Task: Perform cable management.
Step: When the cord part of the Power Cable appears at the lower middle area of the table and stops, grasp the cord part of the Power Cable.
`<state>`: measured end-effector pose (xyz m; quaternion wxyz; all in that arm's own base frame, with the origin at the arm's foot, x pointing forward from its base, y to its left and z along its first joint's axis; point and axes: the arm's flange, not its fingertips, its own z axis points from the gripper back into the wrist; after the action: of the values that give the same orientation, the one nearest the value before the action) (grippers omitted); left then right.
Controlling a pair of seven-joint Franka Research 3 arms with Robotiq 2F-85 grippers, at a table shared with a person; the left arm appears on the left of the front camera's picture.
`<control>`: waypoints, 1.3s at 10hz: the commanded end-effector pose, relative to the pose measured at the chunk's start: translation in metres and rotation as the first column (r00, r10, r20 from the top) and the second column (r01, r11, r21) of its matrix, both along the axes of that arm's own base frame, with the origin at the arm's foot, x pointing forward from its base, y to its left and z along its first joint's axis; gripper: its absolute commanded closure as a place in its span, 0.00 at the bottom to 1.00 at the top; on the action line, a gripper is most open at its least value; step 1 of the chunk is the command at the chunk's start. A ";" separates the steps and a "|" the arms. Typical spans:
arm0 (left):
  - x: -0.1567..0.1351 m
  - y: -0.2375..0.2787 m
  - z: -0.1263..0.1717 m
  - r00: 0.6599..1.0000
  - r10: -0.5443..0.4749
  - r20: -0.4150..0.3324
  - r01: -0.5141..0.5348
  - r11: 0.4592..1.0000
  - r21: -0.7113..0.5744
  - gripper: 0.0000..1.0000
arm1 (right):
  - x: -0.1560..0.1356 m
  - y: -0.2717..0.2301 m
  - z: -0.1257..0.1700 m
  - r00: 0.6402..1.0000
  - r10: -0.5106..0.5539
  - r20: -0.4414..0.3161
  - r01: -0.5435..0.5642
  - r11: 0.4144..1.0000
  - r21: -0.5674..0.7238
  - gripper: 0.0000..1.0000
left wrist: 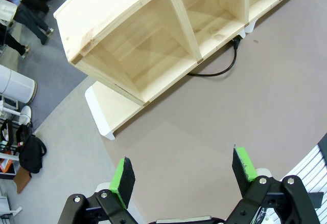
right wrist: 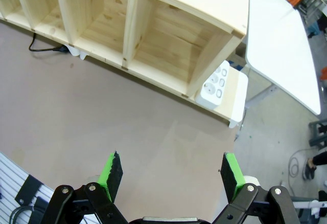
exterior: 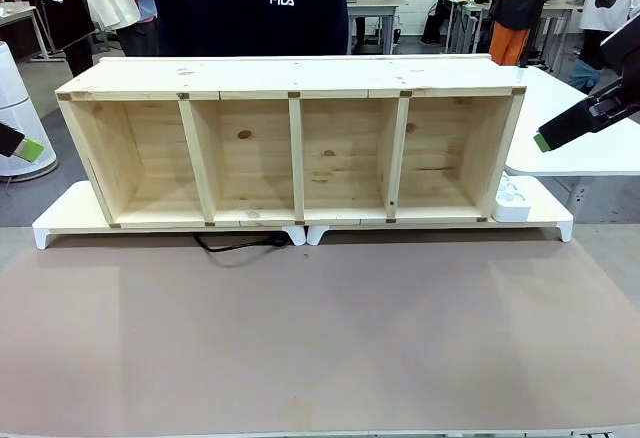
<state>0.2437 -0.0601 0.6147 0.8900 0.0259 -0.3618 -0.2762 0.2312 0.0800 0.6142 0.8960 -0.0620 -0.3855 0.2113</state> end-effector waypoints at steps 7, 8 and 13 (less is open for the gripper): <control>0.000 -0.001 0.001 1.000 0.007 0.004 -0.007 1.000 -0.006 0.00 | 0.000 0.000 0.000 1.000 -0.001 0.002 0.001 1.000 -0.001 0.00; 0.000 -0.001 0.001 1.000 0.007 0.004 -0.007 1.000 -0.006 0.00 | 0.000 0.000 0.000 1.000 -0.001 0.002 0.001 1.000 -0.001 0.00; 0.000 -0.001 0.001 1.000 0.007 0.004 -0.007 1.000 -0.006 0.00 | 0.000 0.000 0.000 1.000 -0.001 0.002 0.001 1.000 -0.001 0.00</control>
<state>0.2437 -0.0601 0.6147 0.8900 0.0259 -0.3618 -0.2762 0.2312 0.0800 0.6142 0.8960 -0.0620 -0.3855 0.2113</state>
